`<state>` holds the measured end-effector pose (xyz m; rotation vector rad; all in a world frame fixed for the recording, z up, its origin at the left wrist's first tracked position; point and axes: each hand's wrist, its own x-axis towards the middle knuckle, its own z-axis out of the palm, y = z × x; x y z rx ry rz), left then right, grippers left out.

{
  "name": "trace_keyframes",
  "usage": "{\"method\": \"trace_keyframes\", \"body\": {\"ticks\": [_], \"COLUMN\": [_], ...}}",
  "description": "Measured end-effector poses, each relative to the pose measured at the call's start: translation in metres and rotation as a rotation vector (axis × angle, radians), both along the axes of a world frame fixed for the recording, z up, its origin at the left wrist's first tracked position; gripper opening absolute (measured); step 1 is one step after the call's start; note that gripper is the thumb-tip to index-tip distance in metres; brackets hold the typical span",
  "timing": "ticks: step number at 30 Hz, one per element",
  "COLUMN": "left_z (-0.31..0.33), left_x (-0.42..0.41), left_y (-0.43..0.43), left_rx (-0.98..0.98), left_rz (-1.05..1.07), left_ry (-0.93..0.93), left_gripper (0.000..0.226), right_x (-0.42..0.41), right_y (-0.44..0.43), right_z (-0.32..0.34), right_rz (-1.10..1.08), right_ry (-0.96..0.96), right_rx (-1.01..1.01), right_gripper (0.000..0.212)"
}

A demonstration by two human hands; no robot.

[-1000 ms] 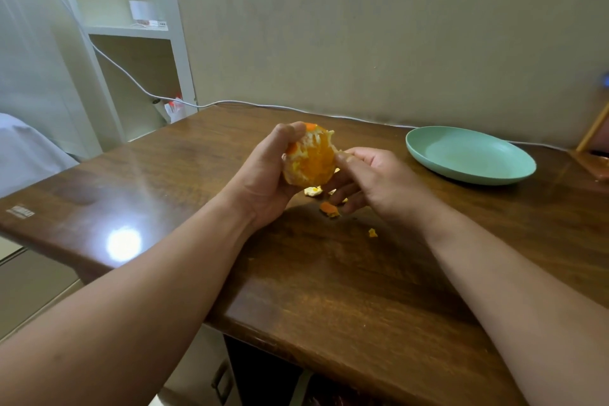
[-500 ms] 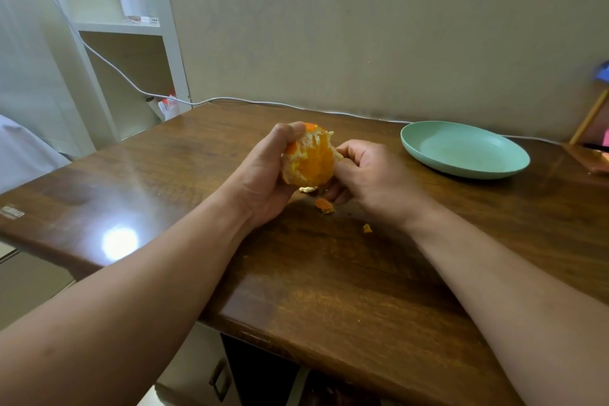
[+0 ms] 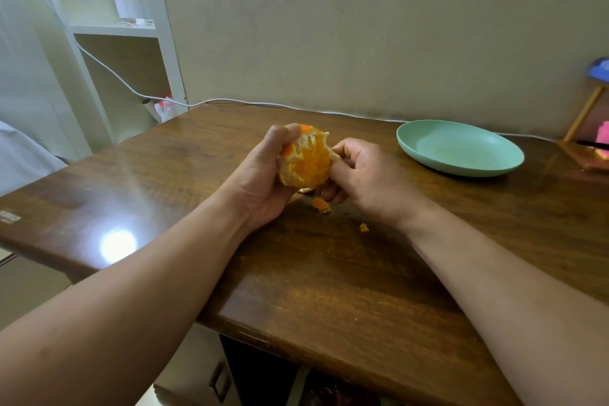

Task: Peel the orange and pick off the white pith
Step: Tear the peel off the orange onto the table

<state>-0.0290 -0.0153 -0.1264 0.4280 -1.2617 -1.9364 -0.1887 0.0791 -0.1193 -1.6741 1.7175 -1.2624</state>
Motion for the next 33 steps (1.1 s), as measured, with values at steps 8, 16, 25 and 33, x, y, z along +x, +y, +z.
{"method": "trace_keyframes", "body": {"ticks": [8, 16, 25, 33], "left_z": [0.0, 0.002, 0.01, 0.007], "left_x": [-0.002, 0.002, 0.008, 0.007], "left_y": [0.004, -0.003, 0.001, -0.001], "left_rx": [0.017, 0.109, 0.037, 0.12], "left_rz": [0.008, -0.014, -0.042, -0.102], "left_ry": [0.018, -0.023, -0.141, -0.134], "left_gripper": [0.031, 0.049, 0.045, 0.05], "right_x": [0.0, -0.006, -0.009, -0.005], "right_y": [0.0, 0.0, 0.005, 0.008], "right_z": [-0.002, 0.001, 0.007, 0.012], "right_rz": [-0.045, 0.028, -0.095, -0.032], "right_ry": [0.096, -0.014, 0.285, 0.18], "right_rx": [-0.074, -0.041, -0.172, -0.158], "right_gripper": [0.018, 0.025, 0.022, 0.017]}}
